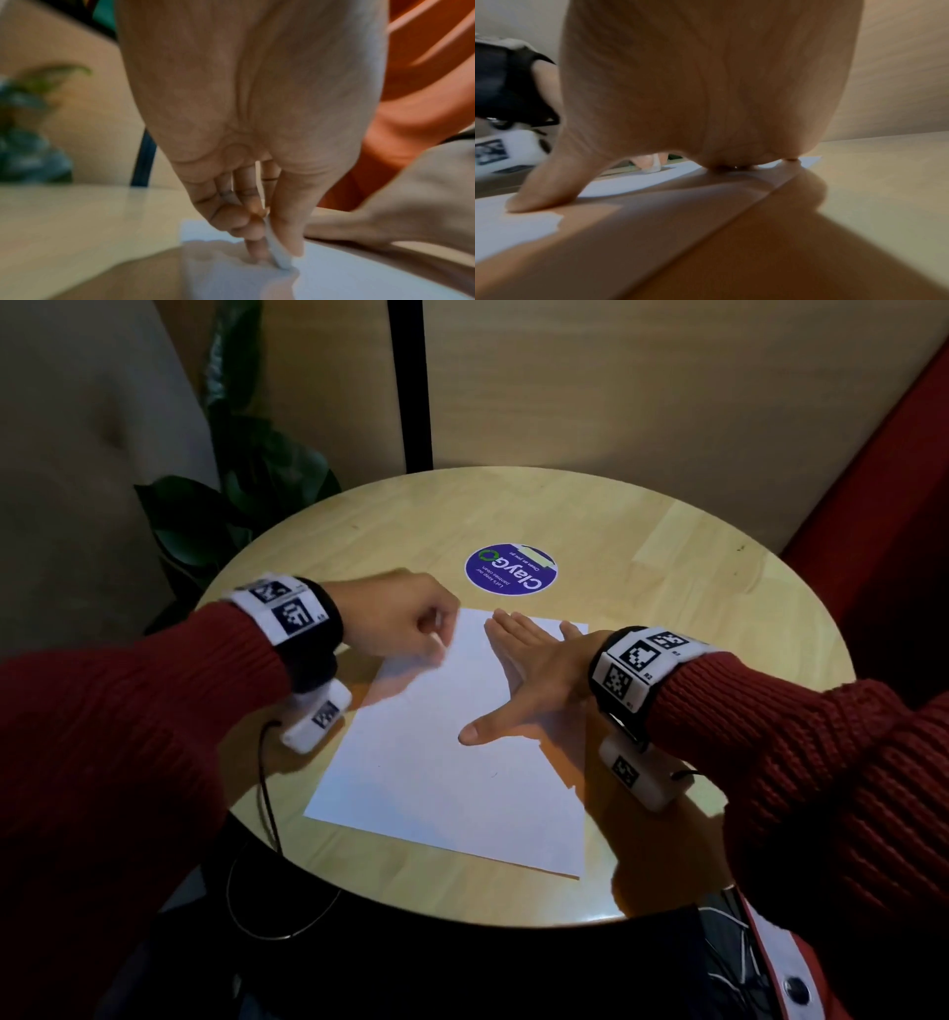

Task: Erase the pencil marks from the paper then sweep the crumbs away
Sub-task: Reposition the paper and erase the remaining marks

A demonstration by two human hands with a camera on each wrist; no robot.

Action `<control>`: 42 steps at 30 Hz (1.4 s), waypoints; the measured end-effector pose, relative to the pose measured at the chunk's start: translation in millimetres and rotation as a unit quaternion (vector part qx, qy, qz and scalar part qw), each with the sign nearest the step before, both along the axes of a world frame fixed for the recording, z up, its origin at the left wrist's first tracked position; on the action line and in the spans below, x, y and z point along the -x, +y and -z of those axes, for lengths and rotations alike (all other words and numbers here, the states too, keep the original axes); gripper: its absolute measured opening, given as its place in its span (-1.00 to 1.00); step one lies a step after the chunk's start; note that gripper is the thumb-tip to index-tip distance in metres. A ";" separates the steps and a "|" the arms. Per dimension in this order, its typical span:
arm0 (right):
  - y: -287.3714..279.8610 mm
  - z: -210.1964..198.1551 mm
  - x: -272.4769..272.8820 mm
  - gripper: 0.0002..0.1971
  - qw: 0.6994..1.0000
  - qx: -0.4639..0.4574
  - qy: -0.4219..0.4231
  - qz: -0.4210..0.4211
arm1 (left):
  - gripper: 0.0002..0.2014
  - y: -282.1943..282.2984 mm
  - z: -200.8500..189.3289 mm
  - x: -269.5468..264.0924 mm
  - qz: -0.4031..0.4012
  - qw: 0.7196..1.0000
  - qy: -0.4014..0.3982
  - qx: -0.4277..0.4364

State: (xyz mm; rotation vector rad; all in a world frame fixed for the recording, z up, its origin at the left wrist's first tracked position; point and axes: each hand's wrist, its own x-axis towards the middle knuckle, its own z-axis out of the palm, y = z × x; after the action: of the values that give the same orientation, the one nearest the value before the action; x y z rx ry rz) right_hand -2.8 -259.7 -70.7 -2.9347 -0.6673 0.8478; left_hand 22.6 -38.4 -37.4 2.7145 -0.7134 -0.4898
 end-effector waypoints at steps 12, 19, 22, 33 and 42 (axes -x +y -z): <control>-54.2 -35.6 -15.3 0.22 0.990 -0.079 -0.077 0.086 | -0.85 81.6 17.7 -35.0 -0.301 0.946 -0.077 0.094; -57.4 -32.5 -18.5 0.23 0.986 -0.117 -0.051 0.110 | -0.85 84.7 21.0 -55.1 -0.351 0.928 -0.114 0.046; -57.8 -28.5 -21.3 0.10 0.977 -0.179 -0.034 0.113 | -0.78 90.7 16.7 -52.7 -0.339 0.934 -0.107 -0.023; -73.0 -68.5 -15.2 0.14 0.827 -0.538 -0.038 0.158 | -0.05 41.2 -18.8 29.7 -0.247 0.906 0.157 0.307; -64.1 -109.7 -10.5 -0.58 0.740 -0.630 -0.181 0.147 | -0.76 9.7 -50.2 36.9 -0.291 0.860 -0.041 0.418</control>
State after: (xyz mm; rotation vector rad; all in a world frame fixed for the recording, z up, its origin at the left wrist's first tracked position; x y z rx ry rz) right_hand 7.6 -323.8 39.0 -1.7878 -0.4465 -0.2435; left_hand -14.3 -28.8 12.8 1.9530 -0.0379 0.0895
